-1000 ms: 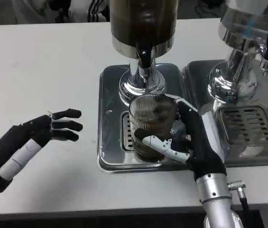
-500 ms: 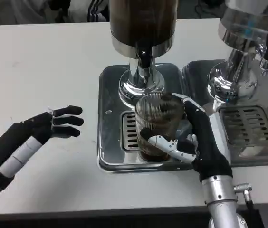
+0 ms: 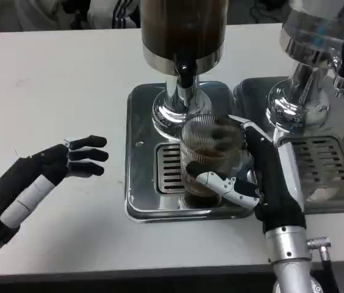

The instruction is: Grasp the cup under the faucet to collect the drink, then remove the cup.

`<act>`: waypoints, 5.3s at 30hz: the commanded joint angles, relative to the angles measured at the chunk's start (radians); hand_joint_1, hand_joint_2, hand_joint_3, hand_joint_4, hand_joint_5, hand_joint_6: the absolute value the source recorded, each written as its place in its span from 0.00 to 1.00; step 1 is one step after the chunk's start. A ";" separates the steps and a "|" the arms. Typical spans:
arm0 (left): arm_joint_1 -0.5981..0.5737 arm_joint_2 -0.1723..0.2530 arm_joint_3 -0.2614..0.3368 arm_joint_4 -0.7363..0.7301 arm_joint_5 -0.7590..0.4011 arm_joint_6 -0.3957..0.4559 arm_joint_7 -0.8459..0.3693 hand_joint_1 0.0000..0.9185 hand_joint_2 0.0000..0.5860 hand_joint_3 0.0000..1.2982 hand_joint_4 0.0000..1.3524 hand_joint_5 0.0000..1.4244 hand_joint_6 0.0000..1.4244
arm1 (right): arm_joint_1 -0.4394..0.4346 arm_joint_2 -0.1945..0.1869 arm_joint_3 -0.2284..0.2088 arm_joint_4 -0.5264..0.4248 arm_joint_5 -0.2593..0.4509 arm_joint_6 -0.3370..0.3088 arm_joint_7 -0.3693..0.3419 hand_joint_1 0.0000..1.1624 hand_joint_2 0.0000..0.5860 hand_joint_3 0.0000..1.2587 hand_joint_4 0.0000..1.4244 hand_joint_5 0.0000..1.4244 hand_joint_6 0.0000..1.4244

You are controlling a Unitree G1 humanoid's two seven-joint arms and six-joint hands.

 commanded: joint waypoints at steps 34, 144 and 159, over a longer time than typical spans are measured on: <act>-0.048 -0.029 -0.006 0.042 -0.014 0.006 -0.039 0.00 0.10 0.20 0.21 0.24 0.22 | 0.207 -0.023 -0.051 -0.362 0.069 -0.022 0.152 0.78 0.22 0.55 0.58 0.70 0.92; 0.210 0.216 0.054 -0.300 0.448 -0.624 0.222 0.00 0.06 0.00 0.00 0.00 0.00 | 0.558 -0.016 -0.071 -0.903 0.226 0.112 0.446 0.79 0.19 0.61 0.64 0.75 0.98; 0.198 0.228 0.053 -0.294 0.488 -0.625 0.258 0.00 0.05 0.00 0.00 0.00 0.00 | 0.554 -0.009 -0.070 -0.898 0.224 0.112 0.445 0.79 0.19 0.62 0.65 0.75 0.98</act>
